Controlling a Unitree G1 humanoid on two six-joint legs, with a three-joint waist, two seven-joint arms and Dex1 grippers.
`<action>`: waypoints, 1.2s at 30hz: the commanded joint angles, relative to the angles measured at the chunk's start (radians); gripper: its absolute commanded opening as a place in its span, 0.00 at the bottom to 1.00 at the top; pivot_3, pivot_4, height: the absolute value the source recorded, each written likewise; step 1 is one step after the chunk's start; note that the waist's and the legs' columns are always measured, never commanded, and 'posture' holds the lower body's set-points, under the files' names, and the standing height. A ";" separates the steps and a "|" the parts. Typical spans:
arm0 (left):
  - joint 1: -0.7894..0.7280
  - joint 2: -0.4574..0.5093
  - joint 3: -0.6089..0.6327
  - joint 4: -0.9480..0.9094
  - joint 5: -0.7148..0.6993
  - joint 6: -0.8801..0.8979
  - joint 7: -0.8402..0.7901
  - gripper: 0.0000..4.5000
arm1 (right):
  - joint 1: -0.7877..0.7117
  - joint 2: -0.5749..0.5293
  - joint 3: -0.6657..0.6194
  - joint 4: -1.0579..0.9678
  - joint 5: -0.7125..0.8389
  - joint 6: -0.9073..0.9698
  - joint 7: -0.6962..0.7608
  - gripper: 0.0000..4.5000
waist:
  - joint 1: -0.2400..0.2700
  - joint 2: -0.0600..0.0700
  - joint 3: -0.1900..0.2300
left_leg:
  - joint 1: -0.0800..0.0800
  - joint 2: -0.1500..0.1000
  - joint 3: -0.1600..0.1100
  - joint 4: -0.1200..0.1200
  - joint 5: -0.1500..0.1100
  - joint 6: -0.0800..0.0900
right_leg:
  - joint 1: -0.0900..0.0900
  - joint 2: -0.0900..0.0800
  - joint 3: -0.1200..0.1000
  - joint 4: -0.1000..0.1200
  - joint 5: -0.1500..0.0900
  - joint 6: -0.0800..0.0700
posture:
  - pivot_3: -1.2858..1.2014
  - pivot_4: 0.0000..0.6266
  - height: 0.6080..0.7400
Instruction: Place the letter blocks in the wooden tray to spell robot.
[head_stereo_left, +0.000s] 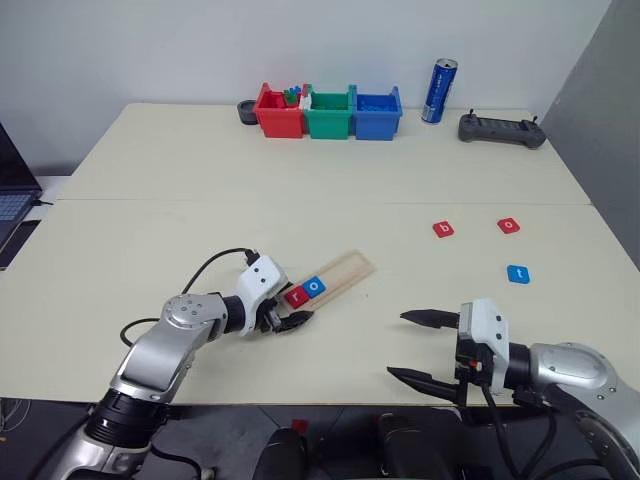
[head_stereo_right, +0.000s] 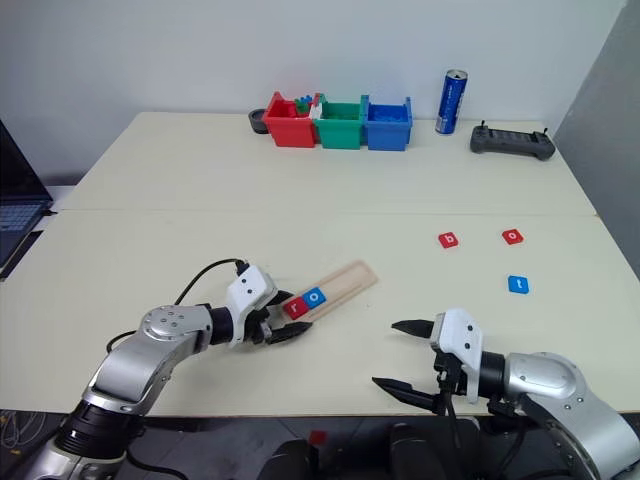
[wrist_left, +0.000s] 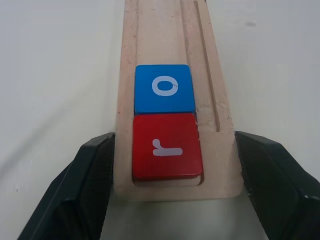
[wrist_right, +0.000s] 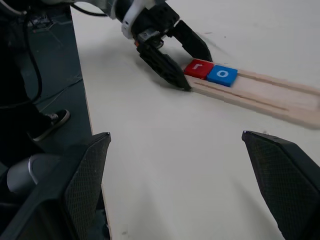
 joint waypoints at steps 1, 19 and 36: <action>-0.034 0.035 -0.080 0.040 0.012 -0.131 -0.183 0.75 | 0.052 -0.080 -0.123 -0.050 0.066 0.054 0.042 1.00 | 0.008 0.000 0.000 | 0.000 0.000 0.000 0.000 0.000 0.000 | 0.000 0.000 0.000 0.000 0.000 0.000 | 0.52 0.24 1.00; -0.444 -0.207 -0.265 0.588 0.213 -0.551 -0.437 0.75 | 0.242 -0.173 -0.323 -0.096 -0.020 0.066 0.045 1.00 | 0.013 -0.001 0.000 | -0.001 -0.001 0.000 0.001 0.000 0.000 | 0.001 0.000 0.000 0.000 0.001 -0.002 | 0.52 0.24 1.00; -0.383 -0.137 -0.252 0.501 0.222 -0.468 -0.465 0.75 | 0.173 -0.126 -0.305 -0.063 -0.005 0.084 0.005 1.00 | 0.006 -0.001 0.000 | 0.000 0.000 0.000 0.001 0.000 0.001 | 0.001 0.002 0.000 0.000 0.000 0.000 | 0.52 0.24 1.00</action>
